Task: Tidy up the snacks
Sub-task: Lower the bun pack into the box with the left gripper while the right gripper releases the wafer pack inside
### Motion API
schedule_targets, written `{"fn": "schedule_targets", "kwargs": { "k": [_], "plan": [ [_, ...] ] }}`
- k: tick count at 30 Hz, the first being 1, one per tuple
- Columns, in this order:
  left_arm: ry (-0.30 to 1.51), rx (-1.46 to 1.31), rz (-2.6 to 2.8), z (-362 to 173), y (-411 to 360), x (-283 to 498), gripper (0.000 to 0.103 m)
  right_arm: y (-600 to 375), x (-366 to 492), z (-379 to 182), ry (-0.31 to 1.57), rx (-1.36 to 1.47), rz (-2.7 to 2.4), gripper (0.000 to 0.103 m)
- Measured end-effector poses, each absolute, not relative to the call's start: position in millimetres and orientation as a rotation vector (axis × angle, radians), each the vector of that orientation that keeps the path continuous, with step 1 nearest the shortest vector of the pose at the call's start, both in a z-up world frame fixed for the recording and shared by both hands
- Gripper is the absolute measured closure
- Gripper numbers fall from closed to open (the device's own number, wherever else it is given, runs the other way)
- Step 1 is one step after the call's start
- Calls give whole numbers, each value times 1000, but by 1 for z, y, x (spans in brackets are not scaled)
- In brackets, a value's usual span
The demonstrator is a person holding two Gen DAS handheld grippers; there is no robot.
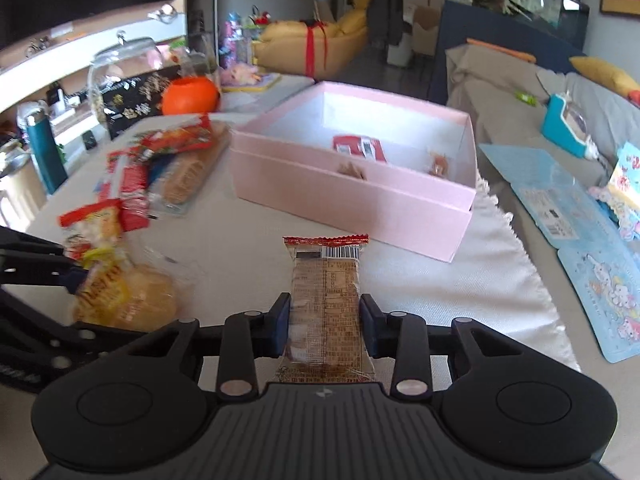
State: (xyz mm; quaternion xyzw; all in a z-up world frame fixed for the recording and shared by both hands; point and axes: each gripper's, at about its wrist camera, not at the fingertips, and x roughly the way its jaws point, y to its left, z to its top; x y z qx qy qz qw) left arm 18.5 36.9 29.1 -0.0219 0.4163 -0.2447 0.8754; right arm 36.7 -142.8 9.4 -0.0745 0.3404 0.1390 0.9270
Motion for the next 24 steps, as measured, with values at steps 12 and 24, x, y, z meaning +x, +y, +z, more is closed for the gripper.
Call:
{"fn": "schedule_targets", "kwargs": {
  "k": [12, 24],
  "plan": [
    [544, -177, -593, 154, -6, 168, 40, -163, 23, 44, 608, -102, 265, 68],
    [606, -295, -463, 81, 61, 116, 43, -194, 38, 38, 631, -31, 191, 68]
  ]
}}
